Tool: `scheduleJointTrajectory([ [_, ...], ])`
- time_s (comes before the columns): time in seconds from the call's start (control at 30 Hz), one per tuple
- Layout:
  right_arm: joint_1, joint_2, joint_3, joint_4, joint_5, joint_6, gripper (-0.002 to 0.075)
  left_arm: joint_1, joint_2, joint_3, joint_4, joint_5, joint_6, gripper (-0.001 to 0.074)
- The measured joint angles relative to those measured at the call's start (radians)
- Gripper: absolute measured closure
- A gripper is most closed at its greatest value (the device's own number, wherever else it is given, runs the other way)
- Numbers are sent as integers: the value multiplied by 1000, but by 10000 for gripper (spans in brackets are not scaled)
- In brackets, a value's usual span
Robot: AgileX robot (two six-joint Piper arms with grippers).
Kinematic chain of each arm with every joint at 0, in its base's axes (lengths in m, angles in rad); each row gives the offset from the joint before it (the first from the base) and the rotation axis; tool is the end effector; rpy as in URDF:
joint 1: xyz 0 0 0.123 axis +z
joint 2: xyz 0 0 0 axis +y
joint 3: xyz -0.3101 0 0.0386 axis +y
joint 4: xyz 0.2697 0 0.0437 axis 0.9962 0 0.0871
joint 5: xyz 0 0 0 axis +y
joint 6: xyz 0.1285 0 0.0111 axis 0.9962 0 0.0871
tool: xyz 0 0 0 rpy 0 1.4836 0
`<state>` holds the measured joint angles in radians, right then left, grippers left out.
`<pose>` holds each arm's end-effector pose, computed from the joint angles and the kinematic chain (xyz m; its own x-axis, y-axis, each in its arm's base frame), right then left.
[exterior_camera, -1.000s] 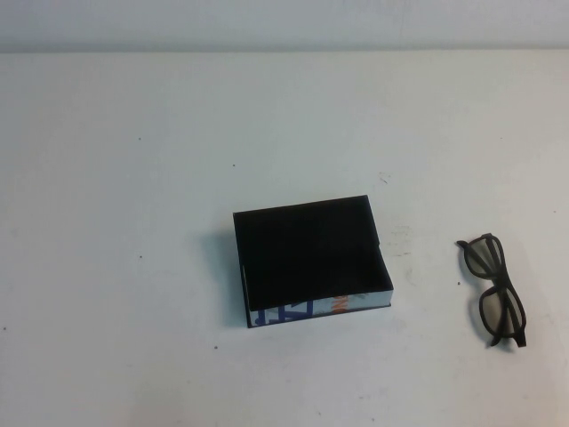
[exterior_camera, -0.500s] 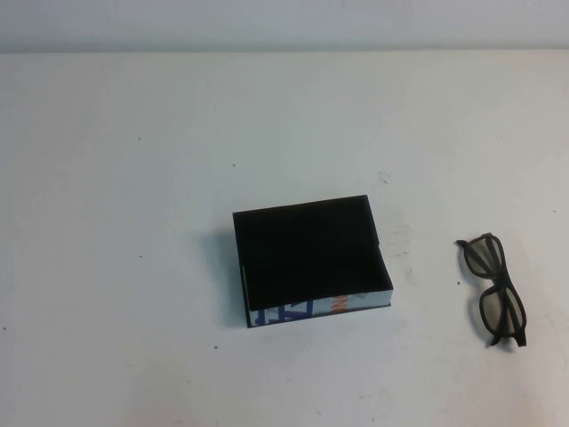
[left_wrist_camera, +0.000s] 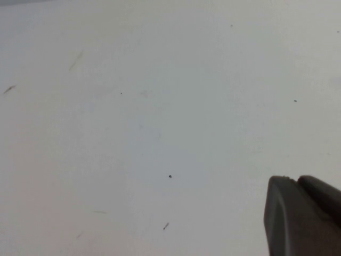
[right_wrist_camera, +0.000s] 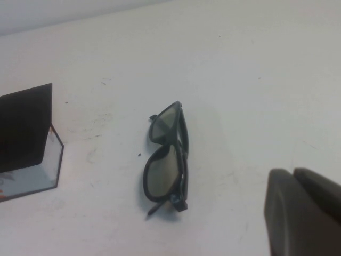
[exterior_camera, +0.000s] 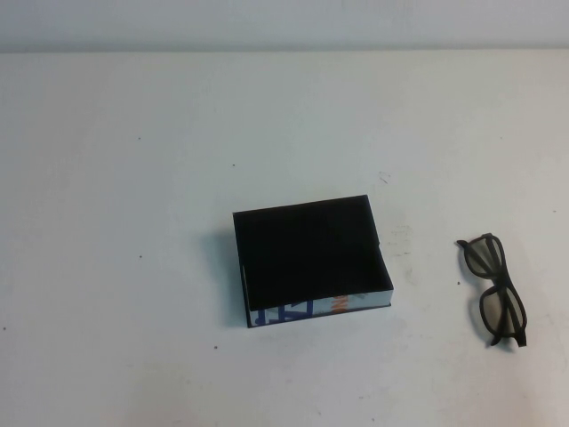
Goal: Take glasses out of glasses case
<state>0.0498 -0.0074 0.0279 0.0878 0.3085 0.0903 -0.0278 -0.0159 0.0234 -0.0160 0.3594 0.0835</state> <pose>0.0851 0.0077 0.1666 -0.2476 0.1609 -0.9554 -0.0332 0.9841 0.1744 0.0832 -0.0030 0.1626 -0.2730 0.0761 -0.9590 0.0520 0.9966 0.0643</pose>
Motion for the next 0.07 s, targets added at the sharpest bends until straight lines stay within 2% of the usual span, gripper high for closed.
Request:
scheduleJointTrajectory([
  [0.07, 0, 0, 0, 0, 0, 0, 743, 0, 0, 0, 0, 0, 0, 740],
])
